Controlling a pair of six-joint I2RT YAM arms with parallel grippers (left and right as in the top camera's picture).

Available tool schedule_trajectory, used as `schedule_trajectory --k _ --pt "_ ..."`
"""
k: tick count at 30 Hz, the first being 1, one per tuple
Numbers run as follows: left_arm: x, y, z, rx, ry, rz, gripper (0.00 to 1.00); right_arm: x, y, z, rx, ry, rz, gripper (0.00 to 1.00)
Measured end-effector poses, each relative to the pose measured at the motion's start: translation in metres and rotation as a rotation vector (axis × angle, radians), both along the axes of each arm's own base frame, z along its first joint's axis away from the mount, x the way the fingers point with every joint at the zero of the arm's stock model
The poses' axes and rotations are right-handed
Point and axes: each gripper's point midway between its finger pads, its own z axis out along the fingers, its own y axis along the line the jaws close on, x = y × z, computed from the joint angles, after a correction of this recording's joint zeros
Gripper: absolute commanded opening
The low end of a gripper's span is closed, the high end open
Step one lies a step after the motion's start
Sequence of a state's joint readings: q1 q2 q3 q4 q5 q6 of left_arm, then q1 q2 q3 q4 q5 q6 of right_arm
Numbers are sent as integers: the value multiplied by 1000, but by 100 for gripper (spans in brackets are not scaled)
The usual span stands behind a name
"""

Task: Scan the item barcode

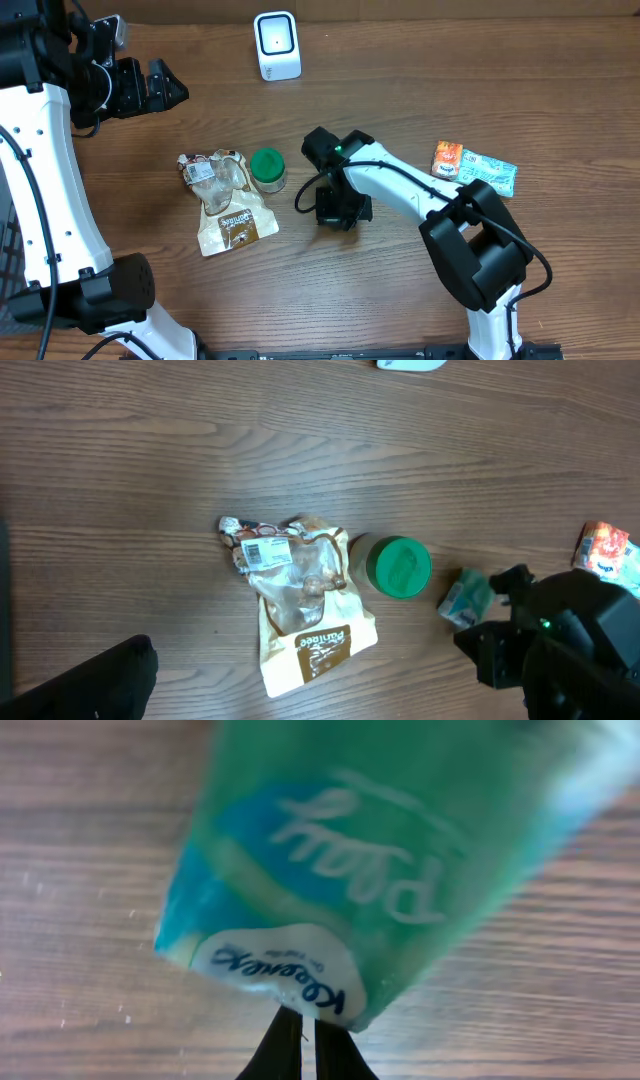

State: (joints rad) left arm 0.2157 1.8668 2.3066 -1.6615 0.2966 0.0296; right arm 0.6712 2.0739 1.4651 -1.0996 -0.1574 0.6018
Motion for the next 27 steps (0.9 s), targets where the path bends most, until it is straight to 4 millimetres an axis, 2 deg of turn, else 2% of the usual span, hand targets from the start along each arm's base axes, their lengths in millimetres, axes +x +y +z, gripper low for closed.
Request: schedule_trajectory --k 10,15,17,20,24,27 --pt "0 0 0 0 0 0 99 31 -39 -1 -9 -16 -68 4" --pt "0 0 0 0 0 0 100 29 -40 3 60 22 -21 4" --pt "0 0 0 0 0 0 100 28 -39 9 85 27 -19 15" --pt "0 0 0 0 0 0 100 37 -42 32 162 -7 -40 36" --pt "0 0 0 0 0 0 100 49 -56 65 238 -56 -93 43" --pt "0 0 0 0 0 0 100 54 -62 73 266 -68 -118 47"
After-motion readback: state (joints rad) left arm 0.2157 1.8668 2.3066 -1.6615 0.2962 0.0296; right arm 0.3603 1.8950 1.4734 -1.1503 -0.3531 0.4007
